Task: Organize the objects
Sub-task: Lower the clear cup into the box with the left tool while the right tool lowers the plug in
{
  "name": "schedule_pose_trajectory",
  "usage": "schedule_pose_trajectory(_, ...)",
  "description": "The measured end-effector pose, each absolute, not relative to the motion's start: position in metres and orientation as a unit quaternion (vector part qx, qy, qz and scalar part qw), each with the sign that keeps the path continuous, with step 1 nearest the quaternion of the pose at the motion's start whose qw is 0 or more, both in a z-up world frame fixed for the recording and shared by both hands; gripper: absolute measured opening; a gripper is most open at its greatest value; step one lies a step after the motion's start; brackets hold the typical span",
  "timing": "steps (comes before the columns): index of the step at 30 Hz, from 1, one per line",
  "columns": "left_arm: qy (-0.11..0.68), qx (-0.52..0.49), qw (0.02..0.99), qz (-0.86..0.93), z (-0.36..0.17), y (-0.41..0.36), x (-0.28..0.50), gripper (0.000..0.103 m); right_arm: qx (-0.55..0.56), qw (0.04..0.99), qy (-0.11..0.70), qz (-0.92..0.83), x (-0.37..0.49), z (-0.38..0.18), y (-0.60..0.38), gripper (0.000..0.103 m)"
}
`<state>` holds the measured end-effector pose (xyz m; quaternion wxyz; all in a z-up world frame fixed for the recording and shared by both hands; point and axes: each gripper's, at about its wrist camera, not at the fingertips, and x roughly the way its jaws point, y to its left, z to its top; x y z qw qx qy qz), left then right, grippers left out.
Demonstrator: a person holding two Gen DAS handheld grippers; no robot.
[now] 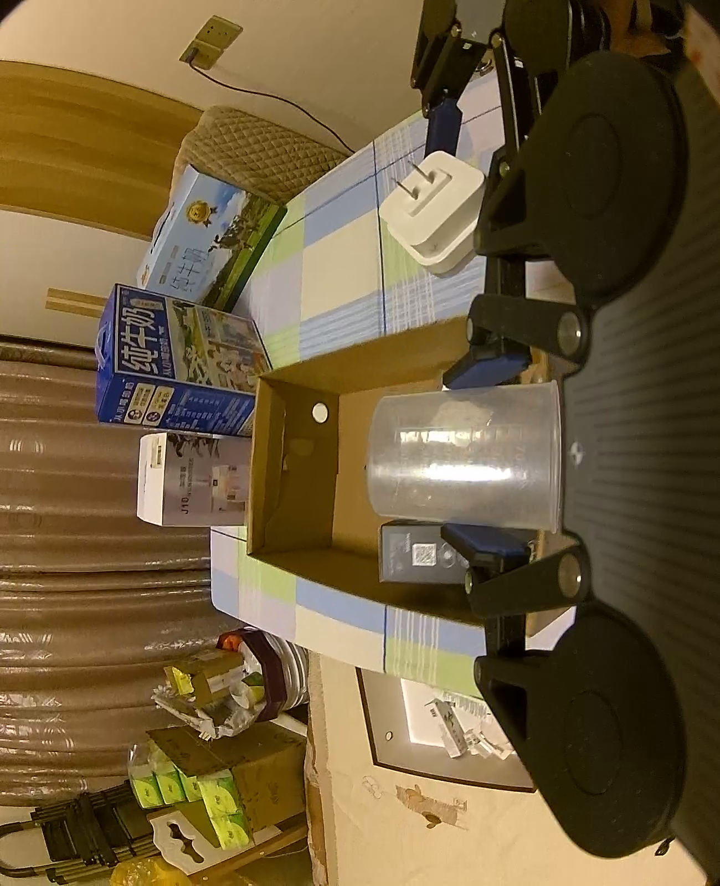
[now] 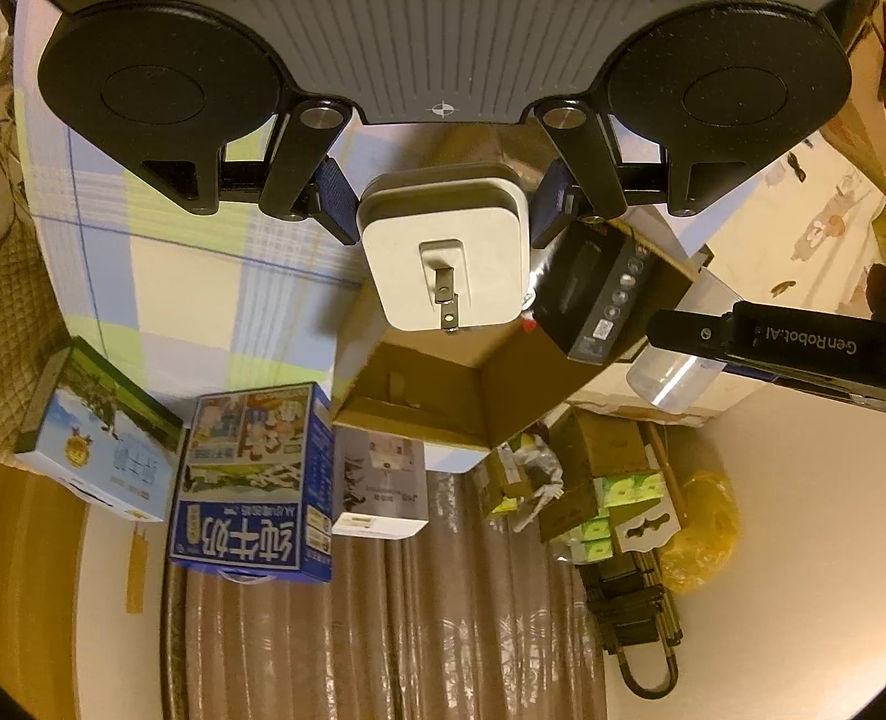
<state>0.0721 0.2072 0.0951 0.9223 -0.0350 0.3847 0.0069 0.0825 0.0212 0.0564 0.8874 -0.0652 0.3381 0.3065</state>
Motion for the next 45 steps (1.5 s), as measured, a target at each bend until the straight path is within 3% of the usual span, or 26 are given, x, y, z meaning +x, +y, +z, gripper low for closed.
schedule_pose_trajectory(19, 0.405, -0.028, 0.914, -0.007, 0.073, 0.220, 0.127, 0.047, -0.058, 0.882, 0.353, 0.309, 0.129, 0.040, 0.048, 0.062)
schedule_pose_trajectory(21, 0.403, -0.035, 0.914, -0.007, 0.072, 0.222, 0.131, 0.052, -0.056, 0.881, 0.355, 0.306, 0.131, 0.038, 0.048, 0.062)
schedule_pose_trajectory(22, 0.402, -0.036, 0.915, -0.005, 0.072, 0.223, 0.133, 0.062, -0.055, 0.881, 0.357, 0.306, 0.132, 0.037, 0.048, 0.062)
schedule_pose_trajectory(45, 0.401, -0.045, 0.915, 0.023, 0.066, 0.246, 0.111, 0.066, -0.045, 0.878, 0.359, 0.314, 0.127, 0.038, 0.056, 0.063)
